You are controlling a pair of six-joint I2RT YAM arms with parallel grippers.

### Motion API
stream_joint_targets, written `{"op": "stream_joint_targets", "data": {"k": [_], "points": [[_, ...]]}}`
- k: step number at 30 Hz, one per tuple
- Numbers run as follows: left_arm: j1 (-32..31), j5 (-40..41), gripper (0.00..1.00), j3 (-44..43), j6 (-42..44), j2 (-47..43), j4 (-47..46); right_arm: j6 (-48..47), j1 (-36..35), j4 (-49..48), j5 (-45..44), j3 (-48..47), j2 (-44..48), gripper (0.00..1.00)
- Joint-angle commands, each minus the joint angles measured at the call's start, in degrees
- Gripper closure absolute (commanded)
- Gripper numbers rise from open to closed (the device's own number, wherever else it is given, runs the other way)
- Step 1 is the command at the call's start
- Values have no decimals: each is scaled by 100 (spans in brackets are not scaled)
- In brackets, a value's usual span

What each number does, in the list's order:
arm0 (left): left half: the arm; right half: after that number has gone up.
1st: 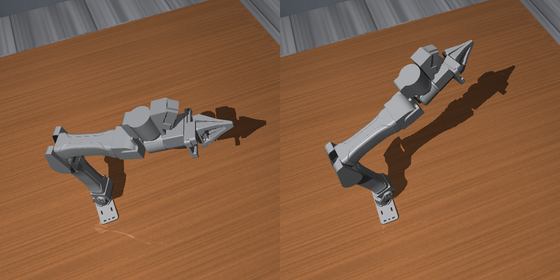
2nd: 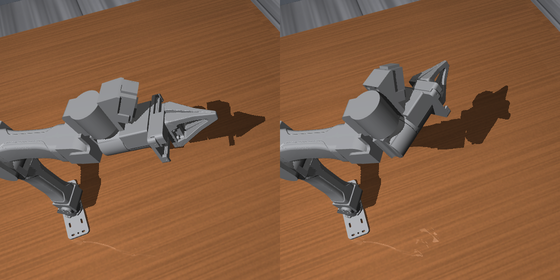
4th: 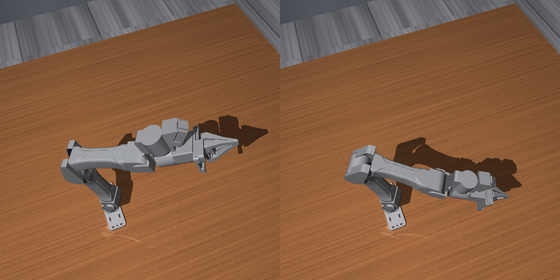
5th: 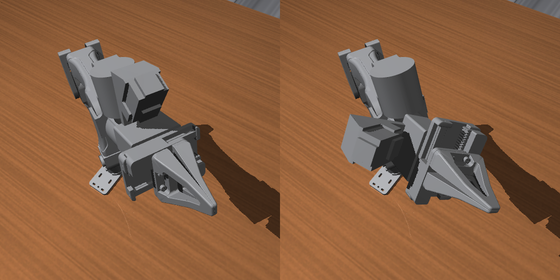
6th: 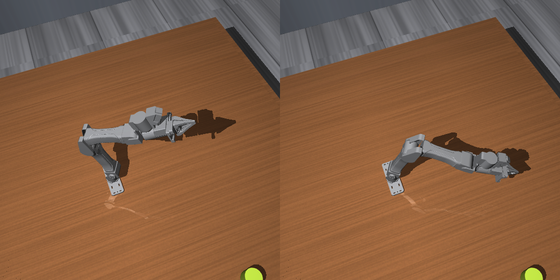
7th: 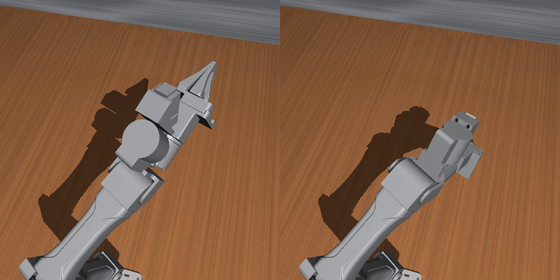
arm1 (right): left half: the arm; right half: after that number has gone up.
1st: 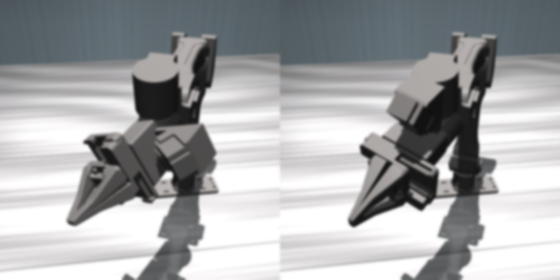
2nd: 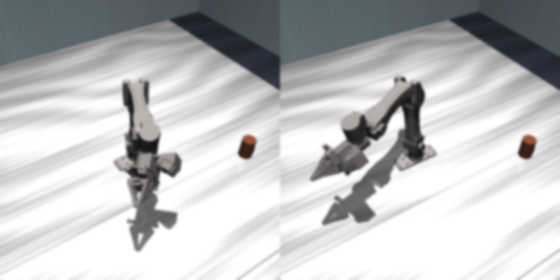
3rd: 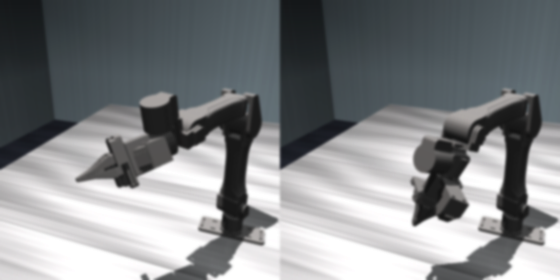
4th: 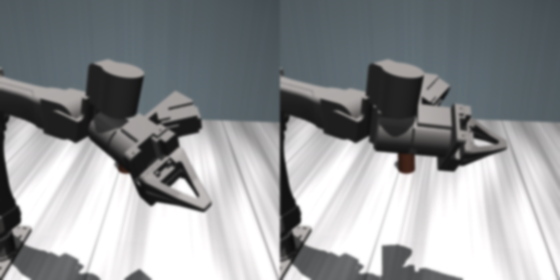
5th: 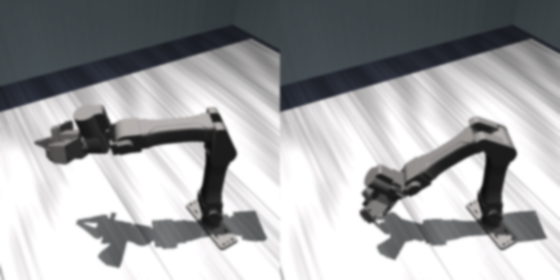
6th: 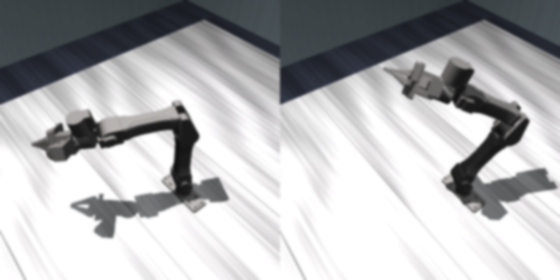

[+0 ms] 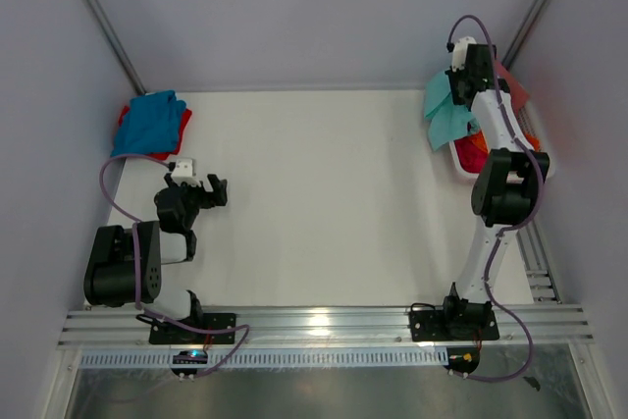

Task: Fold and stack the t-shirts
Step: Grab the tshirt from the pile, then move the tshirt to the center of the board

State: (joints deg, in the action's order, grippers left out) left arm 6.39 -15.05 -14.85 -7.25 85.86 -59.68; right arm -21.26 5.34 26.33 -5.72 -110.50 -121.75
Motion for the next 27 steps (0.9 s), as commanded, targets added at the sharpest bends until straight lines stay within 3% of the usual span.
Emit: {"op": "stream_joint_targets", "data": {"k": [1, 7, 10, 13, 15, 18, 22, 27], "points": [[-7, -33, 9, -132, 101, 9, -228, -133, 19, -374, 272, 125, 1372, 97], [-7, -24, 9, -132, 92, 9, -228, 130, 19, -427, 1045, 459, 2497, 97], [-15, -24, 8, -132, 101, 9, -228, -62, 19, -58, 2089, 371, 2805, 97], [-7, -24, 7, -132, 101, 9, -228, 77, -16, 398, 2819, 161, 2894, 97], [-7, -24, 7, -132, 92, 9, -220, 43, -42, 1048, 3767, -119, 2850, 97], [-7, -33, 7, -132, 100, 9, -228, -509, -393, 1997, 4463, -262, 2789, 97], [-15, -33, 7, -123, 101, 9, -219, -1635, -1323, 3087, 4413, -113, 2797, 97], [-7, -24, 7, -132, 101, 9, -228, -1032, -1791, 2045, 3544, 466, 2912, 97]]}}
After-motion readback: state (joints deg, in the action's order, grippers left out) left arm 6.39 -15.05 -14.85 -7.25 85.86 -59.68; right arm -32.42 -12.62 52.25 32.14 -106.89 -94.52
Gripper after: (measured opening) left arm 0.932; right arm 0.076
